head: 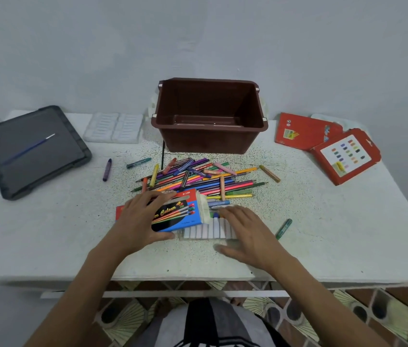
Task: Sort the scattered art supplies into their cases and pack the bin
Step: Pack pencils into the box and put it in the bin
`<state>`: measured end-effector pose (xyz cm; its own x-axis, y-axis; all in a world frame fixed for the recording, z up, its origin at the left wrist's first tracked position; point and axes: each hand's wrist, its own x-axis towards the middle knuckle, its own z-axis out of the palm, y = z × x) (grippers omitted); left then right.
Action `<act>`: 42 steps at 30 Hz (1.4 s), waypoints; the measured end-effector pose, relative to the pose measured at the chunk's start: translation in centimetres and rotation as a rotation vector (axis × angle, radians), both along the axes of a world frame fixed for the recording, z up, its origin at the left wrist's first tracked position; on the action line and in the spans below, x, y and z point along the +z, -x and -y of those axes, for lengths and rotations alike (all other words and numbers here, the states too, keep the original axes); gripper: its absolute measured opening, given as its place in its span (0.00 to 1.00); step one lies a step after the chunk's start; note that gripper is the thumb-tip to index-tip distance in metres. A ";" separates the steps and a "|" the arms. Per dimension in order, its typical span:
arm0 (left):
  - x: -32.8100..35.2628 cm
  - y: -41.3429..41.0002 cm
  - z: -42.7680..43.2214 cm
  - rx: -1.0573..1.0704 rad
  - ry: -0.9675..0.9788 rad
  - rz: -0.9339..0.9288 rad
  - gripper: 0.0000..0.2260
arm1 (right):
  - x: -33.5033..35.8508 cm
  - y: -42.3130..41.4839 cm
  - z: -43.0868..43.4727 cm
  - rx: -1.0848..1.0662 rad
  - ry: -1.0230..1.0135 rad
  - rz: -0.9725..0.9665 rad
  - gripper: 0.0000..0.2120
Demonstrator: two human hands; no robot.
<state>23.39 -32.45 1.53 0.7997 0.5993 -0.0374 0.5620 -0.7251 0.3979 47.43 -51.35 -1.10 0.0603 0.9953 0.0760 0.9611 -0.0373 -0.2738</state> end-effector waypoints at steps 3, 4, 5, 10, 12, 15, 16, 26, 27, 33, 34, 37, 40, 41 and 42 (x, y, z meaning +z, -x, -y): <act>-0.4 0.5 -0.2 -0.006 0.008 -0.003 0.45 | -0.2 0.0 -0.4 0.006 -0.002 0.020 0.35; -0.5 0.6 -0.3 -0.008 0.011 0.000 0.45 | -0.1 0.0 -0.5 0.009 0.000 0.018 0.34; -0.6 0.6 -0.3 -0.006 0.014 0.003 0.44 | -0.2 -0.1 -0.6 0.014 0.007 0.015 0.34; -1.0 0.6 -0.4 -0.018 0.027 -0.003 0.44 | -0.3 -0.4 -0.7 0.056 0.055 0.033 0.32; -1.1 0.5 -0.5 -0.023 0.033 -0.006 0.44 | -0.2 -0.7 -0.8 0.080 0.063 0.039 0.31; -1.3 0.3 -0.5 -0.031 0.020 0.001 0.44 | 0.3 -1.7 -1.0 0.106 0.069 0.061 0.30; -1.4 0.3 -0.5 -0.035 0.024 0.004 0.44 | 0.5 -2.1 -1.0 0.108 0.075 0.066 0.29; -1.9 -0.6 0.0 -0.052 0.067 -0.016 0.44 | 2.5 -6.2 0.8 0.088 0.133 0.048 0.30; -1.8 -0.7 0.0 -0.055 0.072 -0.019 0.44 | 2.7 -6.7 1.1 0.079 0.131 0.048 0.31; -1.7 -1.4 0.6 -0.090 0.081 -0.034 0.44 | 3.7 -8.6 2.8 0.018 0.090 0.026 0.30; -1.6 -1.6 0.7 -0.095 0.077 -0.031 0.43 | 3.8 -8.9 3.1 0.006 0.084 0.029 0.30; -1.4 -1.9 1.0 -0.102 0.055 -0.050 0.43 | 3.9 -9.4 3.6 -0.025 0.076 0.047 0.31; -1.3 -2.2 1.1 -0.111 0.032 -0.078 0.44 | 3.8 -9.1 3.9 -0.037 0.049 0.064 0.32; -1.4 -2.3 1.1 -0.113 0.028 -0.083 0.44 | 3.7 -8.8 3.9 -0.036 0.033 0.071 0.31; -1.4 -2.4 1.2 -0.115 0.027 -0.086 0.44 | 3.6 -8.6 4.0 -0.036 0.020 0.077 0.30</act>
<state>25.79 -33.65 0.13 0.8561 0.5018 -0.1235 0.5087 -0.7763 0.3722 55.98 -55.36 2.55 0.0906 0.9940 0.0621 0.9772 -0.0767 -0.1981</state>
